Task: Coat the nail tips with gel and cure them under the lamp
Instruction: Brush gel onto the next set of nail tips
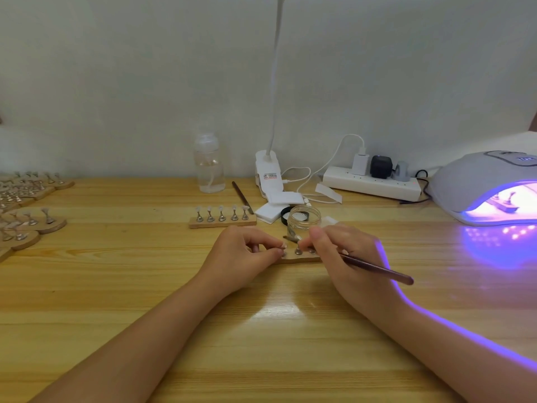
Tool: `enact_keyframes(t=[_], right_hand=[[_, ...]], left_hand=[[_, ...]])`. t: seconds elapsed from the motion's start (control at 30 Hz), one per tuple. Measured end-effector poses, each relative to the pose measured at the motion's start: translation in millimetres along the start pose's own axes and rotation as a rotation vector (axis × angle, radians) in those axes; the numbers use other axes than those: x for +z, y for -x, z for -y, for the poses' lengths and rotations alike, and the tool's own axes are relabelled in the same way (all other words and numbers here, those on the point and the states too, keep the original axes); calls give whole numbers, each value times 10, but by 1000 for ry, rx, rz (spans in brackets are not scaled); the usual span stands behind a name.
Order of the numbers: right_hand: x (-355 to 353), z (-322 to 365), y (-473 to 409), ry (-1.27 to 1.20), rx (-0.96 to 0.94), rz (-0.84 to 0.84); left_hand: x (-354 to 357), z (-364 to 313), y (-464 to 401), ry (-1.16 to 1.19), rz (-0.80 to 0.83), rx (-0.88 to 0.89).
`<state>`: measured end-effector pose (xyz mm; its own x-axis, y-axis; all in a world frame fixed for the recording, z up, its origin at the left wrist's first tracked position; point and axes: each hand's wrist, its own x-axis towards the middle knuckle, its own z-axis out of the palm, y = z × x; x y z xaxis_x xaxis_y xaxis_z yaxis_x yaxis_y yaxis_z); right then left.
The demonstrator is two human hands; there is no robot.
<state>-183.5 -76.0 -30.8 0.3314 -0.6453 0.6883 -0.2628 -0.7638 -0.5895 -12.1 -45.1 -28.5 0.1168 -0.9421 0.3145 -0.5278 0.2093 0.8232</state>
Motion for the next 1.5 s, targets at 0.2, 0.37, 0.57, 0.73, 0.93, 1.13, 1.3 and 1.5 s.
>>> enact_keyframes(t=[0.2,0.37,0.57,0.73,0.93,1.13,1.3,1.5], right_hand=[[3,20,5,-44,-1,-15],[6,28,17,-164,97,2],[-7,69,2,-139,12,-9],[-7,60,6,-97,-37,-30],[-4,49,28,-149,48,-15],[-3,57,12,-131,33,-10],[-12,68,8,-133,-4,-34],[6,65,14,-191,73,-4]], left_hand=[[-2,1,4,-6,-4,12],[-12,-4,14,-11,7,28],[-15,-3,5,-15,9,53],[-15,8,-3,-18,-7,66],[-4,28,-16,4,-15,65],[-2,21,-17,28,-26,26],[-13,7,-3,45,-26,14],[-14,-1,-4,41,-21,20]])
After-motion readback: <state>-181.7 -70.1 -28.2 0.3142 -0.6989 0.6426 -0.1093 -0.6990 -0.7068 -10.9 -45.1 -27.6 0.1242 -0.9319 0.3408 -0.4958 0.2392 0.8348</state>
